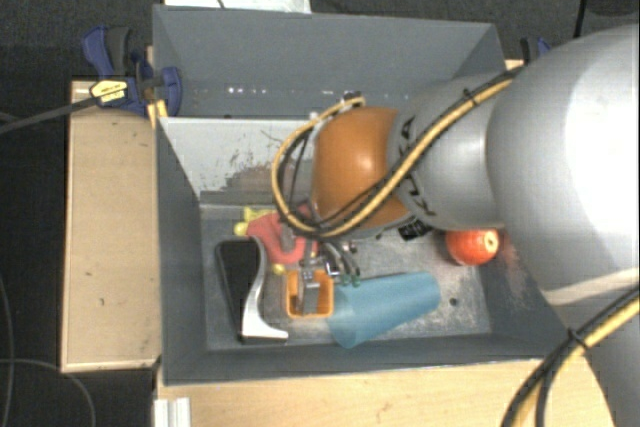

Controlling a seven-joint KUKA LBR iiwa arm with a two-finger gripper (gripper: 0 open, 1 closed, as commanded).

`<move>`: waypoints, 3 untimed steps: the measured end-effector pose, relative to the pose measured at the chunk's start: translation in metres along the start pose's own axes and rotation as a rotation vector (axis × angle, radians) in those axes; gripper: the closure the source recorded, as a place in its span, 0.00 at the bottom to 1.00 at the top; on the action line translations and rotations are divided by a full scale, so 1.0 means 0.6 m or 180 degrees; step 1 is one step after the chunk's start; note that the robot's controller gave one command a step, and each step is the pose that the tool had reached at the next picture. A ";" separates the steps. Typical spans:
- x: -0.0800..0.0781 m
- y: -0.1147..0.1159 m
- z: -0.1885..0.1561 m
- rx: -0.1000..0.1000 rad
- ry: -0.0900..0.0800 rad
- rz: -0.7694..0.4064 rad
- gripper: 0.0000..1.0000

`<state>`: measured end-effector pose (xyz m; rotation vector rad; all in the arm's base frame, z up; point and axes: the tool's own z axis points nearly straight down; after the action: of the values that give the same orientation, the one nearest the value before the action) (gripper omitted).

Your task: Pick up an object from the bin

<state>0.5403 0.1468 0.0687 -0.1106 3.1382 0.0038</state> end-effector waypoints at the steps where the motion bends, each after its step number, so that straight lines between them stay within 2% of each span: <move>1: 0.076 -0.090 -0.002 0.0005 0.0002 -0.0632 1.00; 3: 0.077 -0.089 -0.005 0.0004 0.0004 -0.0626 1.00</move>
Offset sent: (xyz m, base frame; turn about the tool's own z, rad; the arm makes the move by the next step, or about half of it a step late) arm 0.0000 0.0000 0.0000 0.0000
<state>0.4981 0.0900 0.0713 -0.4182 3.1130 0.0016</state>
